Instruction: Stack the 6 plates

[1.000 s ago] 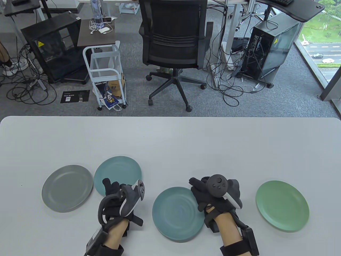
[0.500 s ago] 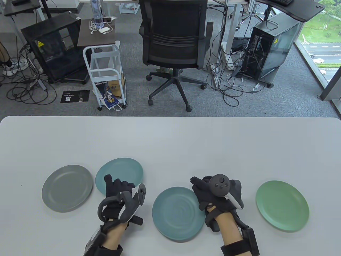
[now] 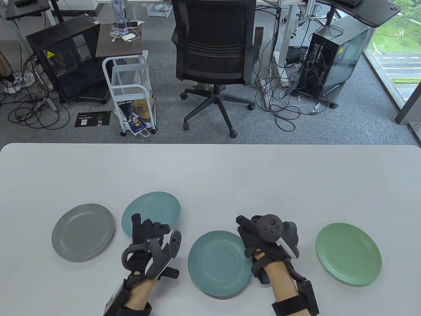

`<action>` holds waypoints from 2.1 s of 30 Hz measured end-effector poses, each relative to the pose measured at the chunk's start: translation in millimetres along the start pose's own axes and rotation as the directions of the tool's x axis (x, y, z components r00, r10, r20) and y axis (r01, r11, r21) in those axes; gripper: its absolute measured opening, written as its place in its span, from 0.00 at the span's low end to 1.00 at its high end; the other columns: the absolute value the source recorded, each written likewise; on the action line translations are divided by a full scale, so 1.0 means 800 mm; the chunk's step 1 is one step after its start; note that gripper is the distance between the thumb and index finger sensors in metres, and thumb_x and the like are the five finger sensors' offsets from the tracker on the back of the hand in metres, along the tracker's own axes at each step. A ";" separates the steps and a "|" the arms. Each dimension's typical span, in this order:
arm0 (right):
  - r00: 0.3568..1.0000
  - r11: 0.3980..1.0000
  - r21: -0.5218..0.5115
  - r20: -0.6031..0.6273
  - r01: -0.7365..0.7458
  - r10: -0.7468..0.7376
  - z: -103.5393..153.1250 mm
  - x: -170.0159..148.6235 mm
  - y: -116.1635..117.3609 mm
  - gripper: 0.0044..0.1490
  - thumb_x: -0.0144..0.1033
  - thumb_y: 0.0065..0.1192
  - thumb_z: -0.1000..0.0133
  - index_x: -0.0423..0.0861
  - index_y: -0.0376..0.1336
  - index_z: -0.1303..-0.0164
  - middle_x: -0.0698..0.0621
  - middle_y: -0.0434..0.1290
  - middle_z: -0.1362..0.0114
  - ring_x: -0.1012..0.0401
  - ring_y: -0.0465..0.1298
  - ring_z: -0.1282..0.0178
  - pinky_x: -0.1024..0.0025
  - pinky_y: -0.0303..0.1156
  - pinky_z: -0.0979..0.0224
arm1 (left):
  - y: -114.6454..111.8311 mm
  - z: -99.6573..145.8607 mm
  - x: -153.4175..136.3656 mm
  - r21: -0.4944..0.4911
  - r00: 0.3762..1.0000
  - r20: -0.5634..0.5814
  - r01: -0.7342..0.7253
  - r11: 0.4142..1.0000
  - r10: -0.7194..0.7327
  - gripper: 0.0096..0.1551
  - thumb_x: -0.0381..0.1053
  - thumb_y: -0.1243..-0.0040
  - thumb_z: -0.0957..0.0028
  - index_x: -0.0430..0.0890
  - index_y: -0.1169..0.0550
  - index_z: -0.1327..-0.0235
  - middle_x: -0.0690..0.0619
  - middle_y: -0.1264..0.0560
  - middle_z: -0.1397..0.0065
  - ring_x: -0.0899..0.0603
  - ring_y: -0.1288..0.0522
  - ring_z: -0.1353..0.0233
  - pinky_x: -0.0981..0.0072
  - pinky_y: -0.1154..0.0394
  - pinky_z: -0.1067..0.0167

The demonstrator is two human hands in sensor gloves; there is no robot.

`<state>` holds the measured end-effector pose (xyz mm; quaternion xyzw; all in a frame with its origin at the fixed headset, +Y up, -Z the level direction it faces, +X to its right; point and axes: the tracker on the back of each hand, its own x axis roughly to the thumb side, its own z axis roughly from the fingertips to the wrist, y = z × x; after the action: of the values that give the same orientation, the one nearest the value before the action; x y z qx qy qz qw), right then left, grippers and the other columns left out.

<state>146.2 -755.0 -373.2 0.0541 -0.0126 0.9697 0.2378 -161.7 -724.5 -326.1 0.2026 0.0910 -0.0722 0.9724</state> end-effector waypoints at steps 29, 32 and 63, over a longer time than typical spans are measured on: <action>0.943 0.948 -0.015 -0.103 0.317 -0.317 -0.010 0.052 -0.015 0.38 0.60 0.55 0.40 0.46 0.61 0.27 0.57 0.83 0.45 0.54 0.68 0.26 0.47 0.51 0.17 | 0.054 0.044 0.061 0.179 0.966 0.256 -0.093 0.979 0.044 0.18 0.59 0.19 0.73 0.61 0.11 0.68 0.65 0.13 0.57 0.52 0.18 0.45 0.51 0.41 0.17; 0.937 0.944 -0.020 -0.111 0.330 -0.330 -0.010 0.052 -0.015 0.41 0.62 0.55 0.40 0.45 0.60 0.26 0.58 0.83 0.46 0.55 0.69 0.26 0.47 0.51 0.18 | 0.056 0.050 0.069 0.186 0.958 0.285 -0.099 0.978 0.043 0.18 0.59 0.19 0.73 0.62 0.11 0.68 0.65 0.13 0.57 0.52 0.18 0.45 0.51 0.40 0.17; 0.851 0.874 -0.074 -0.199 0.481 -0.485 -0.010 0.020 -0.017 0.31 0.46 0.59 0.40 0.42 0.63 0.31 0.58 0.83 0.54 0.59 0.72 0.32 0.49 0.56 0.19 | 0.061 0.030 0.044 -0.145 0.867 0.323 -0.349 0.926 0.378 0.39 0.76 0.41 0.72 0.67 0.23 0.42 0.66 0.19 0.38 0.52 0.27 0.27 0.48 0.53 0.12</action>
<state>137.4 -734.7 -379.1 -0.0504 0.0166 0.8789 0.4741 -115.3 -693.3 -293.0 0.1603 -0.1180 0.0816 0.9766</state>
